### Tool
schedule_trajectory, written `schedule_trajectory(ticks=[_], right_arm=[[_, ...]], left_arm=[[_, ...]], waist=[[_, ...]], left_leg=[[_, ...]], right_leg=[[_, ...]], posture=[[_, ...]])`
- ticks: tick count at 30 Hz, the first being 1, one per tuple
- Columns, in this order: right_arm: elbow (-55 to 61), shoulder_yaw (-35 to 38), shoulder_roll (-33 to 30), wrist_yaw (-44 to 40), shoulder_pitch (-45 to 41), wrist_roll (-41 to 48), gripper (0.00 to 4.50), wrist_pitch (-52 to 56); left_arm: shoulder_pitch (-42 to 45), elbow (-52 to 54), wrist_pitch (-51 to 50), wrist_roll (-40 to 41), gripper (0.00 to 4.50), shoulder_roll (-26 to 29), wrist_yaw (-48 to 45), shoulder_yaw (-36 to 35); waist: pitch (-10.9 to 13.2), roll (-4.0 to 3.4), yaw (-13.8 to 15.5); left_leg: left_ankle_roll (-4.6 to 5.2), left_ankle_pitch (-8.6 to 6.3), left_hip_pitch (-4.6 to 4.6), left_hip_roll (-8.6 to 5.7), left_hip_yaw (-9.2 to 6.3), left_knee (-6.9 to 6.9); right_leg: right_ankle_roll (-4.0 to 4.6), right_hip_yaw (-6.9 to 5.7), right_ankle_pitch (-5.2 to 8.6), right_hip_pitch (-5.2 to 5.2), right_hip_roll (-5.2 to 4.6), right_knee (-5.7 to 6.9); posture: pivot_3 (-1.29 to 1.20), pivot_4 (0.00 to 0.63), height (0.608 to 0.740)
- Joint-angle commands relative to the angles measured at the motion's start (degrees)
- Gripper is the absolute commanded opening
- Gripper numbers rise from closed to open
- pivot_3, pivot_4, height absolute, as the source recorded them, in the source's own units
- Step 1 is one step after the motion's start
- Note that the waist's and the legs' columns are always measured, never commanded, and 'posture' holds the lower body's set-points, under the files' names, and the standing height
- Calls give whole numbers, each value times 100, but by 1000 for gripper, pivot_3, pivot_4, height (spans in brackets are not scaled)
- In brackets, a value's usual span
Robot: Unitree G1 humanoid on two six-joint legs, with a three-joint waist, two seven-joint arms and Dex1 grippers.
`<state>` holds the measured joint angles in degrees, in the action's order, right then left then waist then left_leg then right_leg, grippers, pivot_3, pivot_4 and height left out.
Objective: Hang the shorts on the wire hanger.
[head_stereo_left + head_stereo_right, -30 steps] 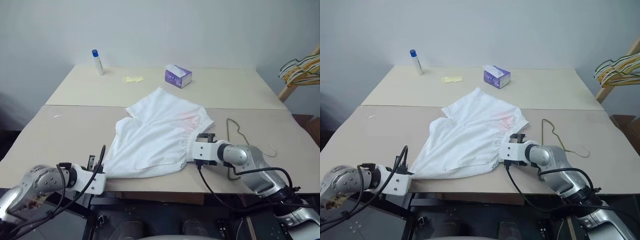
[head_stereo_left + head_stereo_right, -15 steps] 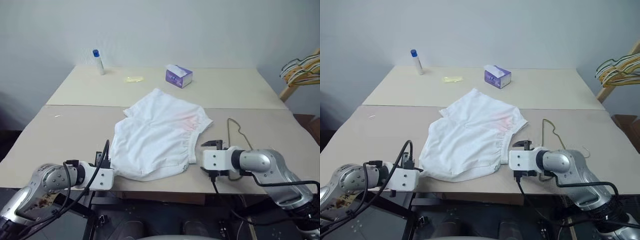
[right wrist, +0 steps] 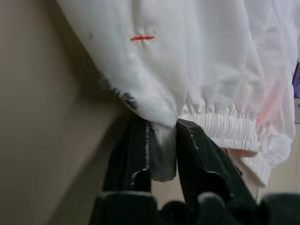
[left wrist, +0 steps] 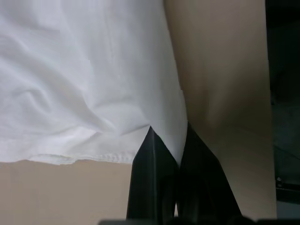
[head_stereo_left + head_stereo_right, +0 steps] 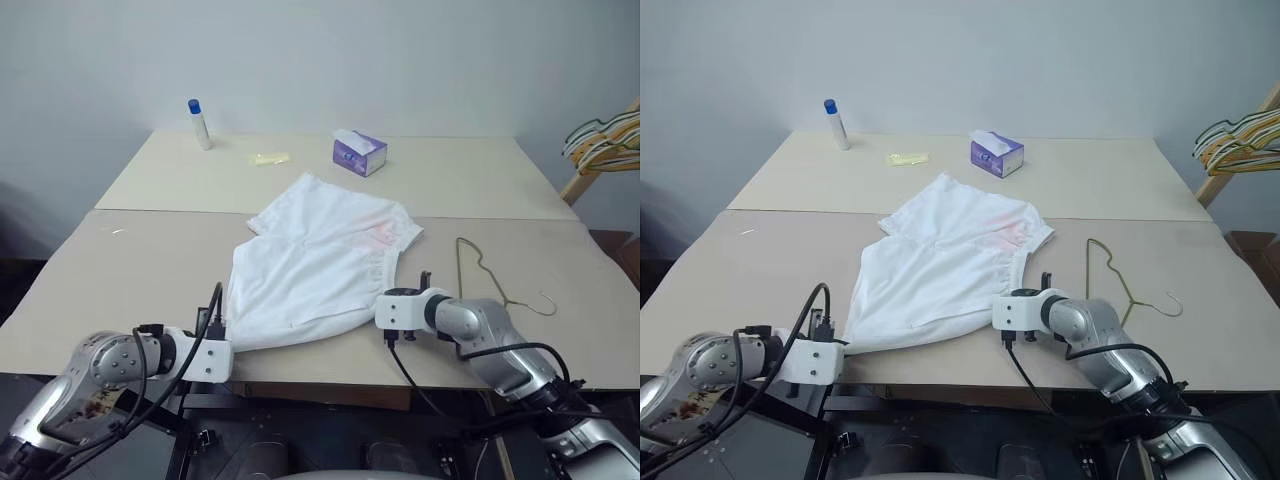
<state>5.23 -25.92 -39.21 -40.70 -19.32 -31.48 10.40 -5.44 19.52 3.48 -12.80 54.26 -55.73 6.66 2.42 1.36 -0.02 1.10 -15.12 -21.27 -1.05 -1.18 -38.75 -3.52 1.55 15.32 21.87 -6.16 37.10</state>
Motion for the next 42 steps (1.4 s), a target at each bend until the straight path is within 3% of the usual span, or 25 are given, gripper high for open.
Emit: schedule_trajectory(ticks=[1, 8, 14, 16, 23, 29, 32, 36, 39, 42], right_arm=[[-272, 251, -90, 193, -299, -42, 20, -336], [-540, 273, -231, 196, -432, -1, 20, -823], [-487, 338, -428, 142, -201, 19, 20, -1025], [-365, 382, -517, 24, -97, 80, 0, -1038], [241, 673, -745, -446, 385, 440, 2284, -1034], [495, 1045, -854, -586, 767, 787, 4337, -923], [897, 1536, -834, -794, 1160, 1385, 4474, -551], [1687, 2574, -587, -863, 1686, 2382, 4474, 588], [2099, 3160, -393, -678, 1898, 2737, 4474, 1410], [2628, 3644, -160, -415, 2123, 2941, 4474, 2652]], left_arm=[[302, 137, -183, -18, 0, -135, -3, 152], [680, 431, -1201, -296, 0, -177, -329, 506], [852, 249, -1261, 91, 0, -189, -544, 431], [912, 102, -1144, 286, 468, -229, -569, 383], [863, -716, -296, 2406, 2524, 164, -1944, -696], [1351, -1844, -281, 3247, 4488, 658, -2851, -1293], [1887, -2338, -462, 3609, 4500, 459, -2830, -1476], [1425, -699, -2161, 4910, 4500, -108, -1379, -2218], [1706, -356, -2930, 5329, 4500, -427, -800, -2065], [2133, -296, -3156, 5245, 4500, -794, -612, -1542]], waist=[[0, 0, -8], [0, 0, -84], [0, 1, -101], [0, 0, -100], [0, 0, -106], [0, 0, -54], [1, 3, 27], [2, 3, 56], [2, 4, 56], [1, 0, 72]], left_leg=[[0, 0, 0, 0, 0, 0], [1, 0, -6, -1, 2, 1], [1, -1, -9, 0, 10, 1], [1, -1, -8, 0, 10, 1], [3, -2, -9, 3, 12, 0], [5, -3, 3, 3, 14, 0], [6, -3, 0, 3, 12, 0], [18, -10, -12, 7, 12, -7], [18, -11, -10, 9, 14, -13], [18, -11, 21, 4, 10, -11]], right_leg=[[0, 0, 0, 1, 0, 0], [0, 7, 0, 7, 1, 1], [1, 16, -1, 13, 1, 2], [1, 17, -1, 14, 1, 3], [1, 20, -1, 17, 1, 4], [1, 18, 0, 4, 3, 2], [0, 15, 0, 4, 3, 0], [-1, 25, 0, 12, 2, 0], [-8, 37, -5, 11, -1, 6], [-7, 32, -6, -24, 7, 3]], posture=[[-8, 1, 740], [-30, 0, 740], [-36, 0, 740], [-36, 0, 740], [-10, 2, 740], [30, 10, 740], [37, 14, 740], [18, 18, 740], [-8, 18, 740], [-39, 16, 740]])
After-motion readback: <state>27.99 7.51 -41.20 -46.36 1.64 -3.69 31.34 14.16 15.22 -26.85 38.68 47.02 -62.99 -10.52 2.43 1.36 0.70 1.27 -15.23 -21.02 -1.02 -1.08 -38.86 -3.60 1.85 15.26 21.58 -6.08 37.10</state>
